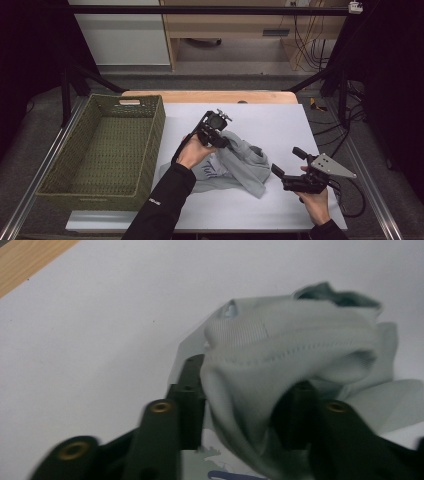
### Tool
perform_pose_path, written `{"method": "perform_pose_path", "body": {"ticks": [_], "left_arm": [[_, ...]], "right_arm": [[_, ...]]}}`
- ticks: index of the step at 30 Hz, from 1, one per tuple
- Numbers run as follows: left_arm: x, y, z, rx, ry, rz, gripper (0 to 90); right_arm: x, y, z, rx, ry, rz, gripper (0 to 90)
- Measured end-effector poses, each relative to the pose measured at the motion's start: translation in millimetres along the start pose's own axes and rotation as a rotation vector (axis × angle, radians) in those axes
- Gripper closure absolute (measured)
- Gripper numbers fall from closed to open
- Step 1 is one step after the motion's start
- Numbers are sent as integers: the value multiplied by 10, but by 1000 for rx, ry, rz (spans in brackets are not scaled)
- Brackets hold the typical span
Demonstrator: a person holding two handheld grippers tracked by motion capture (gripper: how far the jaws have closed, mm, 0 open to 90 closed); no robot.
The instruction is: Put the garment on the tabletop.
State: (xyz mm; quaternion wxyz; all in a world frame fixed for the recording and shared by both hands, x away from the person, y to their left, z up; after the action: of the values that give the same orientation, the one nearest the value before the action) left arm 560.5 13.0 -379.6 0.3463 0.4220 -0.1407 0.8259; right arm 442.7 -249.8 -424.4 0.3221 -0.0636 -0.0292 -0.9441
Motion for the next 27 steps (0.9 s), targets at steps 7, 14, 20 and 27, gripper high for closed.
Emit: {"method": "perform_pose_path", "body": {"ticks": [7,14,20,27], "left_arm": [[266,76,62,10,142,-25,265],[496,124,-19,34,251,-64,134],[590,106,-283,63,368,-94,114],[634,36,-679,104,490,-109,88]], "right_arm": [[-6,-15,-6,-5,-7,-2,5],[-9,-14,-11,-4,-11,1,5],[-18,-11,-18,7,-12,4,5],[-34,-19,-33,4,-19,9,5]]}}
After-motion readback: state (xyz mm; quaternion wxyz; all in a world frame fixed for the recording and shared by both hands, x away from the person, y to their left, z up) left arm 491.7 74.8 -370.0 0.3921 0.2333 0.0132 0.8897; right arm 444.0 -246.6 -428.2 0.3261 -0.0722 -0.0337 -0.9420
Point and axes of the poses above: each handheld gripper's, and its own axes: x roughly backward along the jaws, z roughly out of its top, y roughly to its right, the point moved 3 cm from there along -x, roughly forward along the jaws, and after that the axes turned 7 degrees about x, right-handed, at the moved point
